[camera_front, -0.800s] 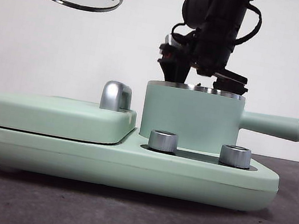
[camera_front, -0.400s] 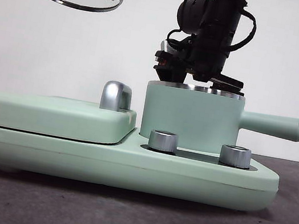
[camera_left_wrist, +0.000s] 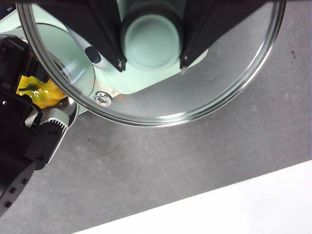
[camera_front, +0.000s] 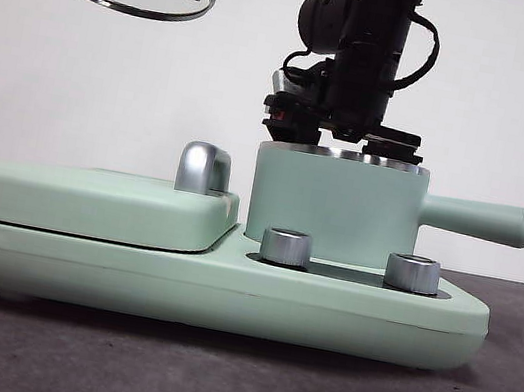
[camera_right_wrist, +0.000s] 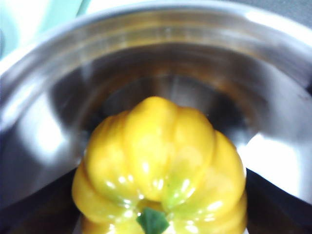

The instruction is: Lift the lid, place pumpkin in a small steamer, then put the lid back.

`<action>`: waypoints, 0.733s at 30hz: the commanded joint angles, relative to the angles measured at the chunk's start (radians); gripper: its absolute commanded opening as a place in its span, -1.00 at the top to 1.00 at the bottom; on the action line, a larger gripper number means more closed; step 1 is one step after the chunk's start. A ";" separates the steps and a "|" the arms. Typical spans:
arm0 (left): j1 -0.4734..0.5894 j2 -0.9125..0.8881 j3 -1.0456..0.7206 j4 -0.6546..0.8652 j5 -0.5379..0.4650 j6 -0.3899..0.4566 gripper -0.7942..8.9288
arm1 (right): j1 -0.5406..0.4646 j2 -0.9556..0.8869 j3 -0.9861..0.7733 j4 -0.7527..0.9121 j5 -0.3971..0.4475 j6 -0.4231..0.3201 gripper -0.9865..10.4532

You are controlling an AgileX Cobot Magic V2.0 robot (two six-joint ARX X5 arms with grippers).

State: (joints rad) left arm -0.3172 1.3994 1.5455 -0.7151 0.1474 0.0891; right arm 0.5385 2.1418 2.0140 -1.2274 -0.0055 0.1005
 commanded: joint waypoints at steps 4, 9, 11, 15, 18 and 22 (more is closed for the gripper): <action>-0.004 -0.007 0.030 0.023 0.003 -0.010 0.61 | 0.017 0.030 0.029 0.005 0.013 -0.003 0.06; -0.004 -0.007 0.030 0.023 0.003 -0.012 0.61 | 0.018 0.030 0.029 0.004 0.013 -0.003 0.01; -0.004 -0.007 0.030 0.023 0.003 -0.012 0.61 | 0.018 0.030 0.029 0.004 0.013 0.004 -0.07; -0.004 -0.007 0.030 0.023 0.003 -0.011 0.61 | 0.018 0.030 0.029 0.009 0.013 0.015 -0.07; -0.004 -0.007 0.030 0.024 0.003 -0.011 0.61 | 0.013 0.014 0.051 -0.007 0.013 0.015 -0.07; -0.004 -0.007 0.030 0.023 0.003 -0.011 0.61 | 0.013 -0.048 0.145 -0.086 0.036 0.019 -0.07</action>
State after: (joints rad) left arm -0.3172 1.3994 1.5455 -0.7151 0.1474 0.0853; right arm 0.5453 2.0998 2.1277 -1.3140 0.0273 0.1081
